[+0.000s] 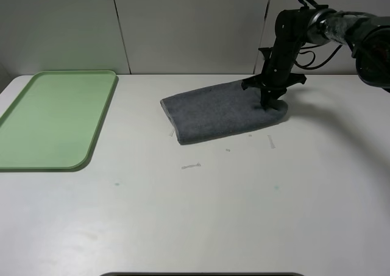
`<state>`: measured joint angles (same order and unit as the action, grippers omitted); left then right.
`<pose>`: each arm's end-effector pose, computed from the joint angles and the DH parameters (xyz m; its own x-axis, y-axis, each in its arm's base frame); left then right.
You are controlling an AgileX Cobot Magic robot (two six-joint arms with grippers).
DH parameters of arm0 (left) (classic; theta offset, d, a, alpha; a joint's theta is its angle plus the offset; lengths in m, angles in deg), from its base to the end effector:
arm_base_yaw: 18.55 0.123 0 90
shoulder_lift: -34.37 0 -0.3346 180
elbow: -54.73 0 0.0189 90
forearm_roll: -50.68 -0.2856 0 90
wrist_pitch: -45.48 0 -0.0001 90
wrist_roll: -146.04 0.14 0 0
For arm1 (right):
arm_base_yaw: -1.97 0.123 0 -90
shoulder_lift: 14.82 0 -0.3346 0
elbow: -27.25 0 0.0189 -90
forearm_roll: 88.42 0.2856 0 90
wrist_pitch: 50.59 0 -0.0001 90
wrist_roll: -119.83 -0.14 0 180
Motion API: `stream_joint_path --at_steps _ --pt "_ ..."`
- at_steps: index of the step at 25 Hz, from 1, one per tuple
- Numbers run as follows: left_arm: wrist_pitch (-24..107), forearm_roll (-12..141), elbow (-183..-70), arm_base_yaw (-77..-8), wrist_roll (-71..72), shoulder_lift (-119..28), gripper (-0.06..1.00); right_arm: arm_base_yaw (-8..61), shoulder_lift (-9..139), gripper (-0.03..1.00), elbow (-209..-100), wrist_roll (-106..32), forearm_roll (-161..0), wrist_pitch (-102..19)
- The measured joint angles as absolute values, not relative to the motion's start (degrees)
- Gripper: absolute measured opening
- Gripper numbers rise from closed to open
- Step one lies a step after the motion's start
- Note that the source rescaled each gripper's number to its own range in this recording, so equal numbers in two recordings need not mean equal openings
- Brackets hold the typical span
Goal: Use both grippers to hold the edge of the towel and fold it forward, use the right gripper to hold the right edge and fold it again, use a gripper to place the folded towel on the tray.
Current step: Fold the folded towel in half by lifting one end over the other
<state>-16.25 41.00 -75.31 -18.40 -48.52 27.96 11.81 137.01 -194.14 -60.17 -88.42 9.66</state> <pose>0.0172 0.0208 0.2697 -0.4356 -0.1719 -0.8836 -0.2120 0.9736 -0.0848 0.5830 0.1011 0.0608 -0.9723 -0.1686 -0.1618 -0.1709 0.9853 0.0000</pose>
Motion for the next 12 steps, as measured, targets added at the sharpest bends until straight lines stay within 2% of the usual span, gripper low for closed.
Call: stream_joint_path --at_steps 12 --pt "-16.25 41.00 -75.31 -18.40 -48.52 27.96 0.92 11.34 135.38 0.15 -193.95 -60.17 -92.13 14.14"
